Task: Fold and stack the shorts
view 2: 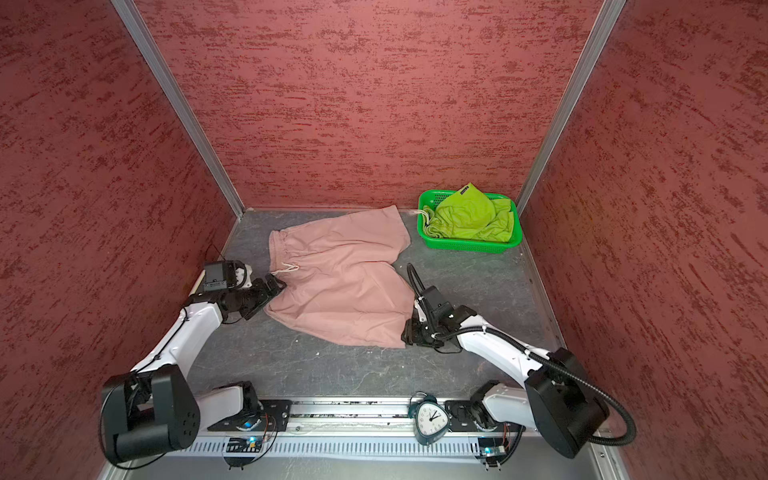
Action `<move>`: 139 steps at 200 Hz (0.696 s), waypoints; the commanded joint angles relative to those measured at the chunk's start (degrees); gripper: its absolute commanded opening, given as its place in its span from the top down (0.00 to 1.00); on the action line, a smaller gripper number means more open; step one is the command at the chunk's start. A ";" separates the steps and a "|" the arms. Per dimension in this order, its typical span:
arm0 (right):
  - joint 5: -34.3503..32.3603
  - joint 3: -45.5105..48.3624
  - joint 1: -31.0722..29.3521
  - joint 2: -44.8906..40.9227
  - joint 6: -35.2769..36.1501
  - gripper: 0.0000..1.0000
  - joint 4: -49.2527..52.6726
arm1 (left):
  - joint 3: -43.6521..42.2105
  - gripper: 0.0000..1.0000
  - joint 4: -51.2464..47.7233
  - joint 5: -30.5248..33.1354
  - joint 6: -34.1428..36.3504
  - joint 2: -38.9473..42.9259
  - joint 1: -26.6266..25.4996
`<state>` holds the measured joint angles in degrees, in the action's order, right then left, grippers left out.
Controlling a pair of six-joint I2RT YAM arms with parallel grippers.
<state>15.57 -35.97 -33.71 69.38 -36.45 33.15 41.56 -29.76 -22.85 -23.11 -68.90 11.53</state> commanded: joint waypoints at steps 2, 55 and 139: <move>-6.82 -4.95 1.57 -1.91 0.91 0.28 4.03 | 0.98 0.01 0.52 0.07 0.66 -0.34 0.30; -4.80 -13.58 10.92 15.84 9.19 0.28 -14.78 | 0.46 0.01 0.31 -0.43 0.70 0.61 0.21; 0.16 -21.55 11.96 35.50 12.01 0.73 -23.99 | -1.74 0.01 -1.18 1.25 -0.45 4.99 1.14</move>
<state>13.43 -56.58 -21.69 101.93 -24.84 13.91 40.95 -31.00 -22.13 -23.29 -64.47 11.62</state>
